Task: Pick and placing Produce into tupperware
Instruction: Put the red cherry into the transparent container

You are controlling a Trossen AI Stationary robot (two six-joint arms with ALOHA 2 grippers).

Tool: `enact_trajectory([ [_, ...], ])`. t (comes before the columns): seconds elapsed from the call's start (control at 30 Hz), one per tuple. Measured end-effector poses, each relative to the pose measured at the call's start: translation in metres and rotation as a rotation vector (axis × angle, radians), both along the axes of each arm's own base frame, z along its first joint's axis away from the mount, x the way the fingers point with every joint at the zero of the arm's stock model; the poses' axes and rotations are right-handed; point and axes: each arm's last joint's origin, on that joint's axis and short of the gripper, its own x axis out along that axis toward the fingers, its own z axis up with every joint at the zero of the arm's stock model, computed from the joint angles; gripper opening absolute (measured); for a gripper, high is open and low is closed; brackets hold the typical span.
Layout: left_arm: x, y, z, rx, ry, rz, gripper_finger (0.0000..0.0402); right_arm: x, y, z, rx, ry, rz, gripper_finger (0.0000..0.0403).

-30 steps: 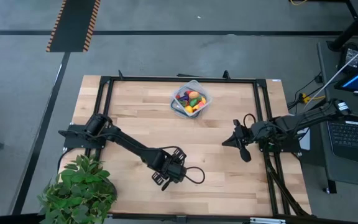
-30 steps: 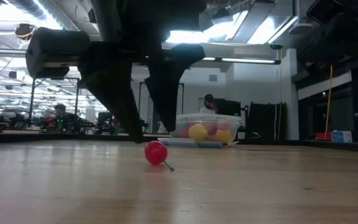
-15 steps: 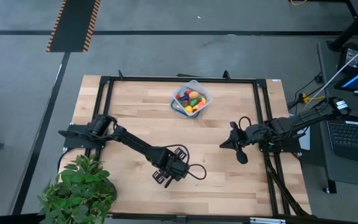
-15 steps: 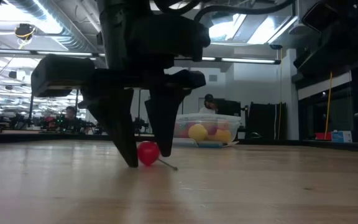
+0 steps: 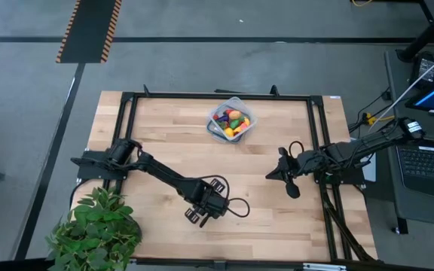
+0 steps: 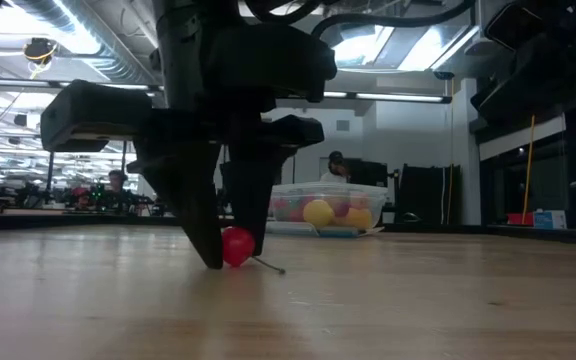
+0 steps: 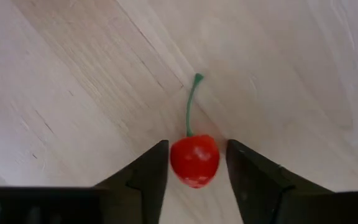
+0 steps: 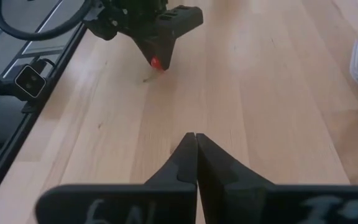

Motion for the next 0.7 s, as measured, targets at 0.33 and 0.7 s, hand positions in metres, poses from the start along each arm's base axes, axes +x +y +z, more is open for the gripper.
enact_trajectory([
  [0.33, -0.001, 0.000, -0.001, -0.002, 0.007, 0.016, 0.0096, 0.000, 0.000, 0.000, 0.000, -0.002, 0.000, 0.0000],
  [0.7, -0.008, 0.016, 0.038, 0.021, -0.052, 0.082, 0.0095, 0.000, 0.000, 0.000, -0.004, -0.003, 0.003, 0.0000],
])
